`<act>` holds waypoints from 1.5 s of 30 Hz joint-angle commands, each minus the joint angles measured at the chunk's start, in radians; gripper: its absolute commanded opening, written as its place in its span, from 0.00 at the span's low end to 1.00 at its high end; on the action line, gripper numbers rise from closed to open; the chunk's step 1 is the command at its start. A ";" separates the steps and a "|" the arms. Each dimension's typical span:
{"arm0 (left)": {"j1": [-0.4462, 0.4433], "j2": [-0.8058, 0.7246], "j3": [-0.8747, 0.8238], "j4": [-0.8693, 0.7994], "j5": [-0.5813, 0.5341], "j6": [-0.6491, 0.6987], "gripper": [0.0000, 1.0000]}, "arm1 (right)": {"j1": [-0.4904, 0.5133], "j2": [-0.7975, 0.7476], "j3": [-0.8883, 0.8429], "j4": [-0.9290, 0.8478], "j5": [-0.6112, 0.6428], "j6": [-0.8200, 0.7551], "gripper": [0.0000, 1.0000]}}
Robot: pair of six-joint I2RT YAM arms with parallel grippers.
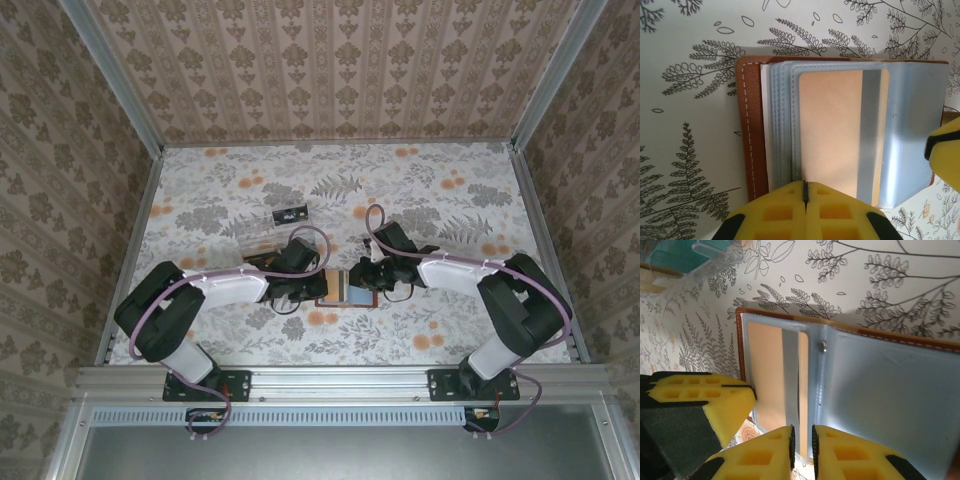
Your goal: Take the credit cards out of the card holder
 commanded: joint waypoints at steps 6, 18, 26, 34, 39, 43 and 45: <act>-0.004 0.022 -0.012 -0.007 0.001 -0.022 0.00 | 0.010 0.072 0.039 0.041 -0.049 0.022 0.20; -0.005 0.023 -0.005 -0.013 0.008 -0.022 0.00 | 0.017 0.135 0.055 0.058 -0.060 0.032 0.20; -0.003 0.030 0.003 -0.016 0.012 -0.021 0.00 | 0.022 0.145 0.060 0.067 -0.070 0.037 0.14; -0.003 0.029 0.001 -0.045 -0.006 -0.029 0.00 | 0.018 0.120 0.043 0.054 -0.063 0.030 0.18; 0.002 0.028 -0.005 -0.058 -0.014 -0.039 0.00 | 0.010 0.091 0.026 0.060 -0.069 0.031 0.18; 0.005 0.030 -0.009 -0.061 -0.015 -0.041 0.00 | 0.003 0.077 0.008 0.069 -0.074 0.037 0.18; 0.005 0.030 -0.010 -0.062 -0.014 -0.041 0.00 | 0.002 0.074 0.001 0.073 -0.076 0.038 0.17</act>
